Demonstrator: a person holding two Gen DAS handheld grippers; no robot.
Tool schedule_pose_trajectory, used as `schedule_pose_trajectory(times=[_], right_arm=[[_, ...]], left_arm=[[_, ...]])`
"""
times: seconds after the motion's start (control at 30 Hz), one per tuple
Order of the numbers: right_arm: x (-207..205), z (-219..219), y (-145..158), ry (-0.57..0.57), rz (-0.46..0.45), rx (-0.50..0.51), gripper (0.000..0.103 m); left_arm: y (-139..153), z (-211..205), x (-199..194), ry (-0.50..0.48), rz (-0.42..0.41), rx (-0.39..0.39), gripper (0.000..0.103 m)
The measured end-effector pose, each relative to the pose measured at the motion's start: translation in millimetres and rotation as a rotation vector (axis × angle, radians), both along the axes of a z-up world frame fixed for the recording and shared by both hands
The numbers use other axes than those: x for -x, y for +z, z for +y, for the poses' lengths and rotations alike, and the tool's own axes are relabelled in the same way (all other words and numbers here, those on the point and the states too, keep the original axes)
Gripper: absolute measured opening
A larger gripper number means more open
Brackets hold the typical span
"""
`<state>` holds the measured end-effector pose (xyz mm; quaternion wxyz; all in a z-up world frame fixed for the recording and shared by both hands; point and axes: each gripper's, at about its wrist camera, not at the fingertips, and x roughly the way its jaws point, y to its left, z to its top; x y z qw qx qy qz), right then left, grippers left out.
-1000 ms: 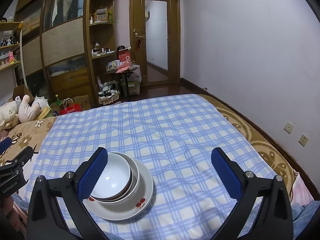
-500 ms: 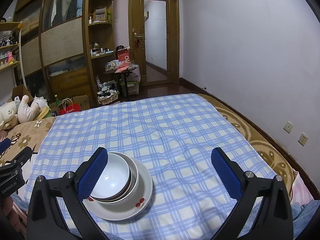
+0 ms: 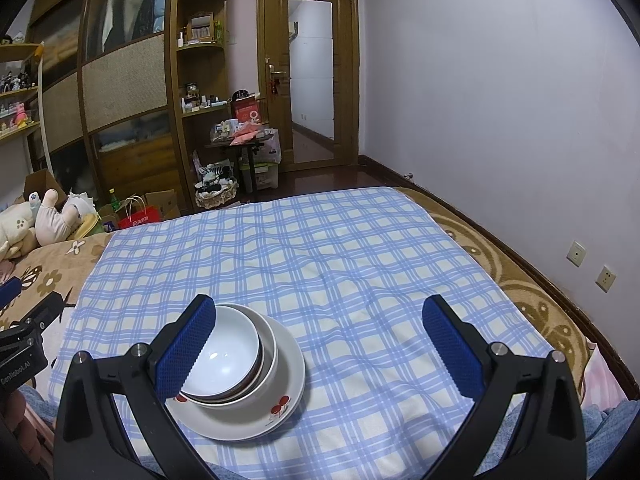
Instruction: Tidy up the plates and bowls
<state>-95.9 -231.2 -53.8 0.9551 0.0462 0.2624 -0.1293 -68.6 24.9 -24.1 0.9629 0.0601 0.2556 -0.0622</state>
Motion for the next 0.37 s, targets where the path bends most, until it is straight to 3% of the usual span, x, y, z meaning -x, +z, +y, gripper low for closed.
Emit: schedule_pose_trajectory(times=[0.37], right_arm=[[1.3, -0.5, -2.9, -0.001, 0.003, 0.001, 0.103]], left_arm=[[-0.6, -2.8, 0.4, 0.015, -0.005, -0.002, 0.090]])
